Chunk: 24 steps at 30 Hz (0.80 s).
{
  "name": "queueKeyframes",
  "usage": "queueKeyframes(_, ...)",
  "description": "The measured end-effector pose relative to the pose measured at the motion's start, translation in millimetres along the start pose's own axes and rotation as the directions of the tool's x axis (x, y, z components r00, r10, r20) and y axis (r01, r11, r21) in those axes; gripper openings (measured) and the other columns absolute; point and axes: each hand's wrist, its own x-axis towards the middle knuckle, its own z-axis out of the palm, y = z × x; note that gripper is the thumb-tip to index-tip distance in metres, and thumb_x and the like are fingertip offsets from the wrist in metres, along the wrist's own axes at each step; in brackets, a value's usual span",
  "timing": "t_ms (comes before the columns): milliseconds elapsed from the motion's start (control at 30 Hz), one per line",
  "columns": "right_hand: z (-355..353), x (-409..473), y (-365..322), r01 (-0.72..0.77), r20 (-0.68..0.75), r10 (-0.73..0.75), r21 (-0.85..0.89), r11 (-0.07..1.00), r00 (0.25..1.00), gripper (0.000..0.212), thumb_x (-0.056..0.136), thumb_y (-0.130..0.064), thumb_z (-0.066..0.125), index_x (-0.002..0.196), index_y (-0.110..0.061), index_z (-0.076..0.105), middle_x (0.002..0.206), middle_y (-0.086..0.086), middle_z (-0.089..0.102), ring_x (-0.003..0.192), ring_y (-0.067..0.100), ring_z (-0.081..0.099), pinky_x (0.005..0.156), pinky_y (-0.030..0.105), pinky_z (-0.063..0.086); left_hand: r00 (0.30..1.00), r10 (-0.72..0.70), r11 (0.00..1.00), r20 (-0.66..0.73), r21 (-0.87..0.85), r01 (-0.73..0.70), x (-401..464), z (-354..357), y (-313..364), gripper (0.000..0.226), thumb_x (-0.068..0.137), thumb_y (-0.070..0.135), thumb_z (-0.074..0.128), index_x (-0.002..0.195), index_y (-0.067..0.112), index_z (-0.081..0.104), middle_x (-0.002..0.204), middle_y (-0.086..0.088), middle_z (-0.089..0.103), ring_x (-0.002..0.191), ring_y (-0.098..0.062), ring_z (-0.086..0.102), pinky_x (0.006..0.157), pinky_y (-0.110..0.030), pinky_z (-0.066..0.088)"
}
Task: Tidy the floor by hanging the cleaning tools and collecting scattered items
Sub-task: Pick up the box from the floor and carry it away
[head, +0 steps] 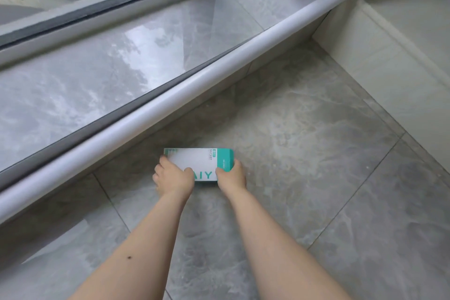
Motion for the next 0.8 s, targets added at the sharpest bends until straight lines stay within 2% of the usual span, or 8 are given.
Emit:
queueKeyframes(100,8,4,6,-0.007,-0.011,0.007,0.016,1.0,1.0,0.046,0.088,-0.011,0.055,0.133,-0.007,0.043,0.132,0.013,0.056,0.116,0.029,0.058,0.09,0.03,0.048,0.999,-0.029,0.999,-0.016,-0.044,0.029,5,5,-4,0.059,0.088,0.015,0.055,0.139,-0.004,0.031,0.143,-0.023,0.038,0.132,-0.039,0.035,0.106,-0.042,0.034)
queueKeyframes(267,0,-5,4,-0.009,-0.06,0.016,0.112,0.994,0.998,0.042,0.086,-0.004,0.053,0.126,-0.005,0.044,0.129,0.016,0.058,0.112,0.03,0.061,0.084,0.027,0.048,0.997,0.07,0.987,0.022,-0.145,-0.066,-10,0,-5,0.058,0.085,0.012,0.059,0.135,-0.005,0.035,0.138,-0.023,0.04,0.126,-0.04,0.042,0.107,-0.042,0.038)
queueKeyframes(367,-19,-26,-4,-0.021,-0.054,0.03,0.158,0.987,0.998,0.041,0.086,-0.006,0.053,0.126,-0.007,0.046,0.126,0.014,0.059,0.108,0.028,0.062,0.076,0.026,0.047,0.996,0.079,0.979,0.044,-0.192,-0.069,-34,-15,-3,0.055,0.086,0.013,0.059,0.134,-0.003,0.035,0.137,-0.021,0.038,0.123,-0.036,0.044,0.103,-0.038,0.04)
queueKeyframes(500,-53,-76,-24,-0.032,-0.054,0.041,0.164,0.986,0.998,0.039,0.088,-0.01,0.054,0.126,-0.01,0.046,0.125,0.01,0.06,0.099,0.024,0.063,0.057,0.018,0.042,0.997,0.076,0.971,0.023,-0.23,-0.069,-79,-50,13,0.051,0.089,0.013,0.056,0.134,0.0,0.036,0.137,-0.019,0.04,0.119,-0.032,0.048,0.094,-0.033,0.04)
queueKeyframes(600,-80,-116,-47,-0.032,-0.06,0.042,0.16,0.987,0.997,0.04,0.09,-0.012,0.054,0.128,-0.011,0.044,0.127,0.01,0.06,0.104,0.024,0.065,0.056,0.015,0.043,0.996,0.087,0.969,-0.013,-0.231,-0.087,-115,-83,32,0.048,0.091,0.015,0.055,0.133,0.002,0.038,0.136,-0.017,0.042,0.115,-0.031,0.051,0.085,-0.03,0.039)
queueKeyframes(667,-98,-143,-64,-0.035,-0.061,0.046,0.172,0.985,0.997,0.041,0.09,-0.013,0.055,0.13,-0.013,0.042,0.129,0.009,0.058,0.106,0.023,0.065,0.048,0.011,0.042,0.995,0.097,0.966,-0.025,-0.238,-0.1,-139,-106,47,0.046,0.091,0.016,0.054,0.132,0.002,0.039,0.134,-0.016,0.043,0.114,-0.03,0.052,0.085,-0.031,0.04)
queueKeyframes(800,-137,-197,-107,-0.01,-0.072,0.025,0.203,0.979,0.997,0.043,0.091,-0.015,0.056,0.131,-0.017,0.039,0.131,0.009,0.056,0.106,0.023,0.066,0.055,0.015,0.05,0.99,0.141,0.958,-0.018,-0.251,-0.141,-184,-162,84,0.044,0.09,0.017,0.054,0.13,0.001,0.041,0.132,-0.017,0.046,0.113,-0.03,0.053,0.089,-0.035,0.045)
